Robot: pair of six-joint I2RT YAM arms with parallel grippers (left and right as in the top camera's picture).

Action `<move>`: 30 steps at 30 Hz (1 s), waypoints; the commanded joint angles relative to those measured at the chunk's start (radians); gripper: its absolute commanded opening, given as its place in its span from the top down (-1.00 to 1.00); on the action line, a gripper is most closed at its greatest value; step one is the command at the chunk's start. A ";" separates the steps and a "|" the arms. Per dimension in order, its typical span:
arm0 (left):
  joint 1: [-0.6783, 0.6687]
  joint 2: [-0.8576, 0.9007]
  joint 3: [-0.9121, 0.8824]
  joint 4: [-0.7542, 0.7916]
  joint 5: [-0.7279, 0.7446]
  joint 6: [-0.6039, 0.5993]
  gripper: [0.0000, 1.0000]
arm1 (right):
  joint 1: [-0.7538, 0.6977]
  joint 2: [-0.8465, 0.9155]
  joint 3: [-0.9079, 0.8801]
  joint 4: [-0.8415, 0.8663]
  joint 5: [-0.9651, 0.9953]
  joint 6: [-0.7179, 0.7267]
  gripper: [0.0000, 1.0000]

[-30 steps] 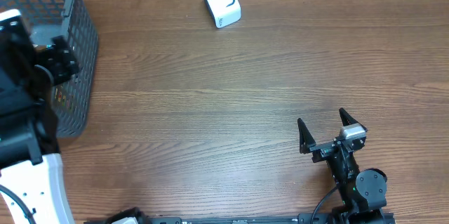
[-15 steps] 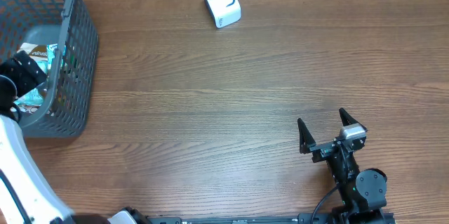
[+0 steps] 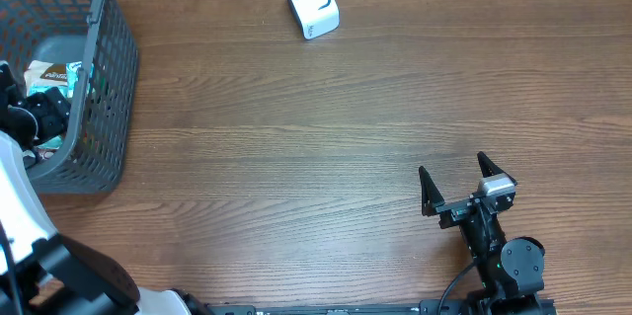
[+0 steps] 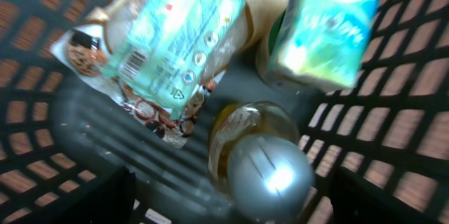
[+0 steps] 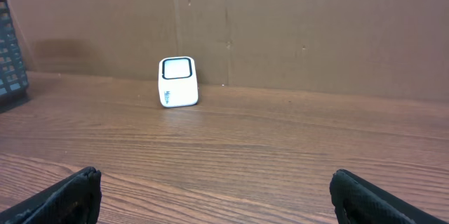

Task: Scan the item barcode
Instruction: 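Grasp the yellow Vim soap bottle in the basket with the left gripper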

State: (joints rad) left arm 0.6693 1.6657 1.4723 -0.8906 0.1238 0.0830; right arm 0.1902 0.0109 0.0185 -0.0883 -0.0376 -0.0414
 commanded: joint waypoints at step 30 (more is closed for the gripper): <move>-0.009 0.178 0.016 0.074 0.061 0.074 -0.50 | -0.003 -0.008 -0.010 0.006 -0.002 -0.005 -1.00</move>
State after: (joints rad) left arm 0.6674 1.8229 1.4734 -0.8265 0.1730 0.1417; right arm 0.1905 0.0109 0.0185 -0.0887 -0.0376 -0.0410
